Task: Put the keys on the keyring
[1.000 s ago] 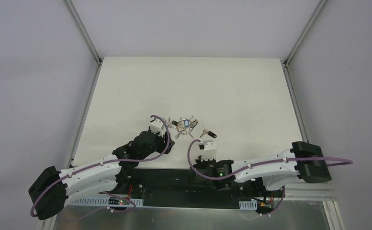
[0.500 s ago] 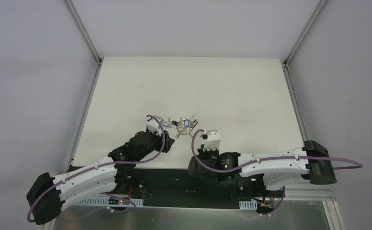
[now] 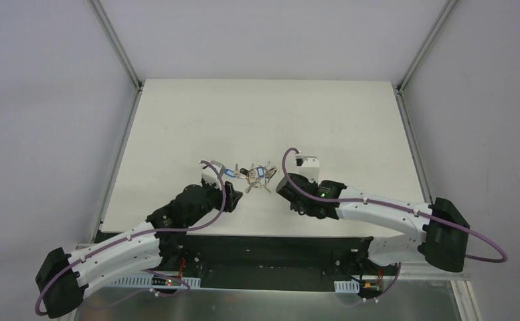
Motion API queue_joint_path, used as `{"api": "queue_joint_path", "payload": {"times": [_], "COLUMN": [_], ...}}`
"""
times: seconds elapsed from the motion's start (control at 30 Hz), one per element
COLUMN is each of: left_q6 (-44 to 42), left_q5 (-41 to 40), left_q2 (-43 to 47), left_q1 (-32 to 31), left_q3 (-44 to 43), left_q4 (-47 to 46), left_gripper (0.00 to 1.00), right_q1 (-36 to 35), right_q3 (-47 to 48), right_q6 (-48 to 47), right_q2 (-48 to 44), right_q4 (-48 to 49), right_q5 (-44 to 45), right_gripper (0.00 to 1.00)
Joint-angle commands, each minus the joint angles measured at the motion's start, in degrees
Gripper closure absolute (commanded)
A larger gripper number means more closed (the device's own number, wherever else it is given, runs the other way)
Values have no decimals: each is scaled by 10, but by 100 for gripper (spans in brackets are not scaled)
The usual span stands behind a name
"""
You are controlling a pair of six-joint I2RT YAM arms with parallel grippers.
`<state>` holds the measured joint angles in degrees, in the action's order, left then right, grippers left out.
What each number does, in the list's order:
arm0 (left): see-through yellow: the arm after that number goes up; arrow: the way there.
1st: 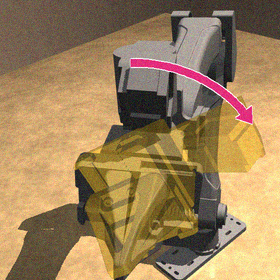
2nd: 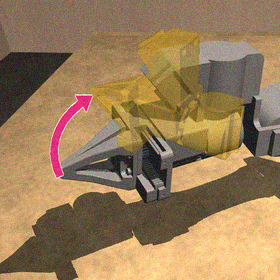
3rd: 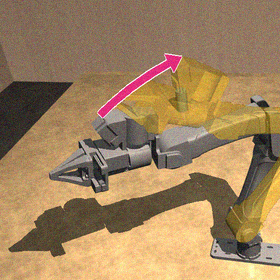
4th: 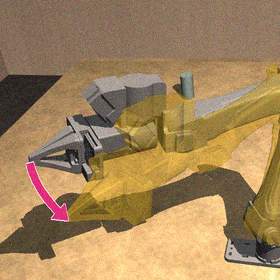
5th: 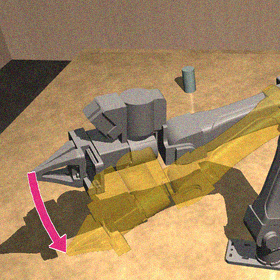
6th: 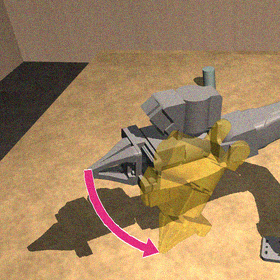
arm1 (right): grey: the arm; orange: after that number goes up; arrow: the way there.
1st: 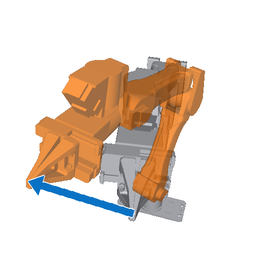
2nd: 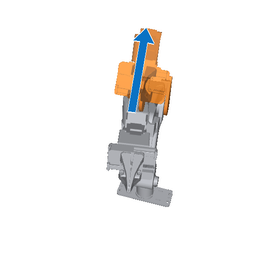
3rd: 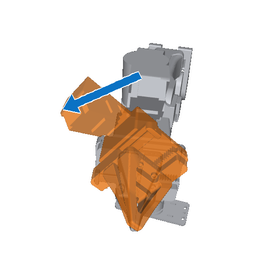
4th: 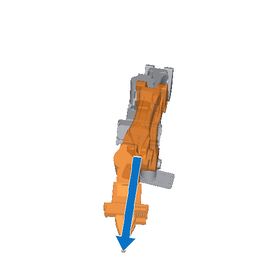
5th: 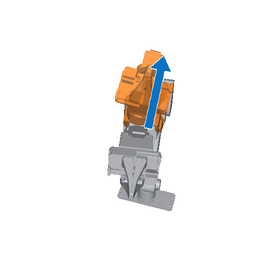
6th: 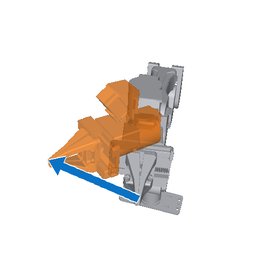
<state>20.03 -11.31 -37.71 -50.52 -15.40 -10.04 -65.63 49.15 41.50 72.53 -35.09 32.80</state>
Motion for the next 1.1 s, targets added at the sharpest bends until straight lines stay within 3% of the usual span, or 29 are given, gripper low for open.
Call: {"api": "queue_joint_path", "payload": {"times": [0.0,0.03,0.17,0.27,0.47,0.87,1.07], "left_q6": [-7,-4,-3,-8,-19,-44,-35], "left_q5": [-19,-20,-29,-36,-49,-43,-63], "left_q2": [4,2,-6,-12,-11,50,95], "left_q1": [7,7,6,7,6,6,7], "left_q3": [-14,-18,-40,-54,-63,-15,-1], "left_q4": [-2,3,26,42,55,40,49], "left_gripper": [46,47,47,47,47,47,46], "right_q1": [46,57,69,69,69,69,69], "right_q3": [2,3,14,33,102,153,185], "right_q6": [-54,-59,-74,-98,-134,-283,-278], "right_q2": [21,28,44,43,96,207,235], "right_q4": [-8,-12,-2,26,57,129,143], "right_q5": [-73,-87,-86,-82,-127,-181,-217], "right_gripper": [100,100,66,58,55,52,51]}}
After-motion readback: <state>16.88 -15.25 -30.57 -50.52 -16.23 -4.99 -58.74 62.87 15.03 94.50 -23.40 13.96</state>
